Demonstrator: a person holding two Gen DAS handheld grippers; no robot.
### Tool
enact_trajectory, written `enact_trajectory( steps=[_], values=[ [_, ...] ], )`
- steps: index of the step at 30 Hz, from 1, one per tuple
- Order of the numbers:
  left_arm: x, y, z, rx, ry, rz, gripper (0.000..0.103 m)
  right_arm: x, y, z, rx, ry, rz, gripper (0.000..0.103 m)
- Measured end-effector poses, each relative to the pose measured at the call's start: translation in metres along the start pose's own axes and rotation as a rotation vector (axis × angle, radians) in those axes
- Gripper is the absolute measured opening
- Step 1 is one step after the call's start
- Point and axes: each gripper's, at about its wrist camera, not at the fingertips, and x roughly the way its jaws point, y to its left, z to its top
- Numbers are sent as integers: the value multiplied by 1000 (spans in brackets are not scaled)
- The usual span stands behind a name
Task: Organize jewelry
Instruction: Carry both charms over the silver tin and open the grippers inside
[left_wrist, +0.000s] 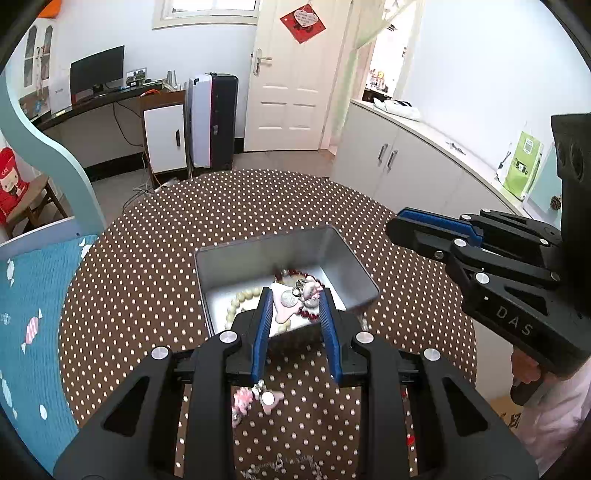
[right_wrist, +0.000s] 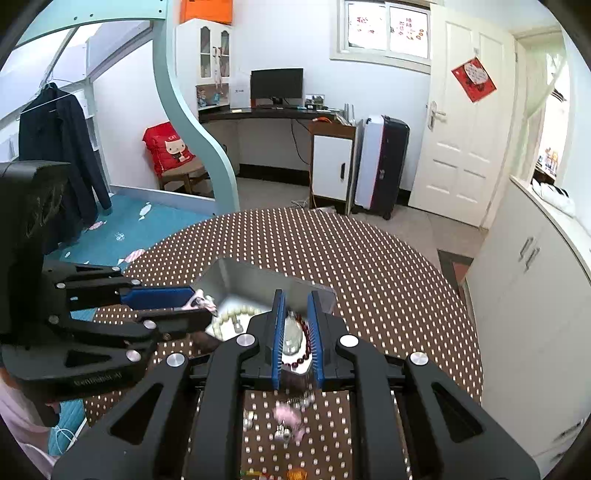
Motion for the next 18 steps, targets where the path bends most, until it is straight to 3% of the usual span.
enact_trajectory(
  steps=[2,3,4,6,13,18],
  values=[
    [3,1,4,1,0,9,26,5,-1,1,-8,3,-2,12],
    [4,2,6,-2,2,9,26,6,-1,-1,-7,5,-6,18],
    [4,4,5,-6,4,7,26,7,-4,-5,4,12,-10,33],
    [5,7,2,-9,10,9,26,6,-11,-20,40,39,-25,42],
    [4,11,-19,-22,49,-2,26,24,-10,-81,76,243,-18,43],
    [7,9,-42,-31,102,-11,26,52,2,-96,78,338,21,37]
  ],
)
